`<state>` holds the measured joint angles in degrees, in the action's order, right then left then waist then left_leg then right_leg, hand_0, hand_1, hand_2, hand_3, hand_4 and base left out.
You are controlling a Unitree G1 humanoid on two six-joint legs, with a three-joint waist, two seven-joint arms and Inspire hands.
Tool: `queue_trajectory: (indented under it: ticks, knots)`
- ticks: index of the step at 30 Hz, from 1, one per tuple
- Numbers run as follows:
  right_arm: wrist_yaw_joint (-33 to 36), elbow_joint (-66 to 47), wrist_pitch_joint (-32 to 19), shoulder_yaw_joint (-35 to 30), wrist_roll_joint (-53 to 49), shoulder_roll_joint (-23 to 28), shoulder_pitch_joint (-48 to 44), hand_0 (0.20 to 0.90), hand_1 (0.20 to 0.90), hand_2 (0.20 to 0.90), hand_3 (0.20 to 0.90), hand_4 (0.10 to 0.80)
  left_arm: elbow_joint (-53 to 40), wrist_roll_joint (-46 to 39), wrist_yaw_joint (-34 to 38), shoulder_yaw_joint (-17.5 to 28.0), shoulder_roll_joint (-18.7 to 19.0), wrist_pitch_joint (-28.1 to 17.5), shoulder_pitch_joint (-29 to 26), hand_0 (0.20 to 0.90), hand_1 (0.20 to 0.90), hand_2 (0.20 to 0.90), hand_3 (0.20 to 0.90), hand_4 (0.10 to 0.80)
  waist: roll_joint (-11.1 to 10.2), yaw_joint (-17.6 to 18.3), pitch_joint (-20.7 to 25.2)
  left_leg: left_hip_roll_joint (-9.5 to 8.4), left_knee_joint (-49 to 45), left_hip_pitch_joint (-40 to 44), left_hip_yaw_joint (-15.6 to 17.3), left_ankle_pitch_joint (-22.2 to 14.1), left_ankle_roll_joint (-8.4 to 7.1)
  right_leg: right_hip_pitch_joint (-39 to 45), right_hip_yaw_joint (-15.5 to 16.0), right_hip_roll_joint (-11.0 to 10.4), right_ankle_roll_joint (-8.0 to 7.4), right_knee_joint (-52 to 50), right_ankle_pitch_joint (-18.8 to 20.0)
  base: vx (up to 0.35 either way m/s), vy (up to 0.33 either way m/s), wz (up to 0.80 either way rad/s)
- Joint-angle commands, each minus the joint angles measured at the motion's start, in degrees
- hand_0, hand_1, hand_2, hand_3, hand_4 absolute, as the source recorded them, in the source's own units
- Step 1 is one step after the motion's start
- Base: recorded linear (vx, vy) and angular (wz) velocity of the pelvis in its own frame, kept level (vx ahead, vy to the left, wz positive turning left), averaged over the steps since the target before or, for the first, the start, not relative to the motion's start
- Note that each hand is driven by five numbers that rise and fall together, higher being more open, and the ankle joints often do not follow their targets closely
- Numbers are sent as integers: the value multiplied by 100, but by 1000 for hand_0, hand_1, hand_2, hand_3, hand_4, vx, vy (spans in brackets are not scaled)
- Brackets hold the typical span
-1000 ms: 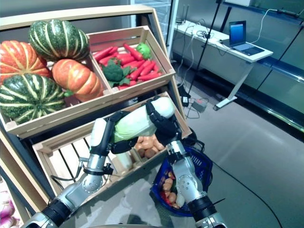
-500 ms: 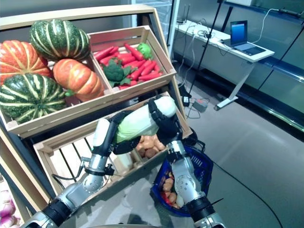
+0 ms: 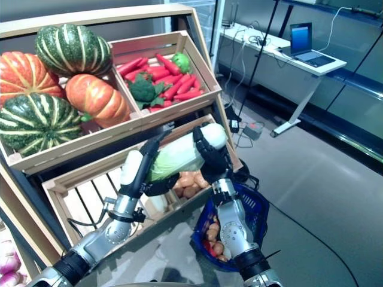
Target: Put vegetables into the basket
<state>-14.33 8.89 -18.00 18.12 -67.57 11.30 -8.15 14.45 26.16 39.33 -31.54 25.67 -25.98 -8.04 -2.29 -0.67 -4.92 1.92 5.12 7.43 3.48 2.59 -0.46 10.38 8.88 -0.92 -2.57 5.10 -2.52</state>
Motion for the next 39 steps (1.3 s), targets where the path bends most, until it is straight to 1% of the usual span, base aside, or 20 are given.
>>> queue_trajectory:
  ticks: [1, 11, 18, 21, 24, 27, 30, 33, 39]
  knots:
    - [-270, -495, -795, -873, 278, 63, -253, 300, 300, 300, 300, 400, 63, -281, 120, 443, -48, -611, -409, 900, 900, 900, 900, 800, -12, 134, 65, -126, -12, 295, 205, -766, 273, 15, -73, -28, 154, -10, 41, 6, 4, -6]
    - [-309, -236, -850, -1900, 532, 613, 218, 300, 300, 300, 300, 400, 452, -375, -79, 1140, 143, -617, 202, 900, 900, 900, 900, 800, -34, 177, 13, -93, -12, 300, 259, -771, 255, 0, -87, -25, 147, -10, 52, 1, 1, -1]
    - [-220, 24, -805, -2478, 590, 978, 288, 300, 300, 300, 300, 400, 899, -400, -189, 1397, 241, -406, 397, 900, 900, 900, 900, 800, -30, 200, -20, -80, -12, 275, 266, -763, 226, -27, -100, -13, 148, -10, 51, 11, -5, -3]
    - [-137, 143, -723, -2617, 646, 1069, 290, 300, 300, 300, 300, 400, 1041, -660, -344, 1479, 226, -320, 469, 900, 900, 900, 900, 800, -28, 198, -24, -73, -12, 271, 265, -766, 217, -32, -102, -12, 146, -10, 45, 6, -3, -1]
    - [-85, 256, -699, -2654, 744, 1115, 288, 300, 300, 300, 300, 400, 1172, -891, -395, 1546, 159, -280, 521, 900, 900, 900, 900, 800, -26, 186, -27, -74, -12, 271, 257, -768, 212, -33, -99, -11, 149, -10, 40, 0, 0, 0]
    - [152, 520, -592, -2684, 1075, 1225, 261, 300, 300, 300, 300, 400, 1411, -1423, -478, 1739, -29, -185, 586, 900, 900, 900, 900, 800, -42, 155, -39, -67, -12, 272, 257, -763, 206, -33, -85, -7, 156, -10, 42, 0, 0, 0]
    - [365, 763, -552, -2648, 1383, 1302, 224, 300, 300, 300, 300, 400, 1544, -1619, -457, 1852, -126, -193, 617, 900, 900, 900, 900, 800, -57, 129, -53, -61, -12, 275, 265, -756, 203, -30, -70, -5, 168, -10, 43, 0, 0, 0]
    - [856, 1185, -547, -2570, 2096, 1521, 154, 300, 300, 300, 300, 400, 1601, -1732, -456, 1931, -205, -149, 640, 900, 900, 900, 900, 800, -92, 84, -84, -59, -12, 288, 237, -759, 208, 0, -55, 2, 194, -10, 38, 20, -22, 0]
    - [1469, 1981, -262, -2388, 2852, 2069, -203, 300, 300, 300, 300, 400, 1635, -2051, -645, 1880, -208, -45, 551, 900, 900, 900, 900, 800, -125, -35, -211, -67, -12, 310, 138, -729, 192, 69, 45, 3, 228, -10, 42, 21, -54, 2]
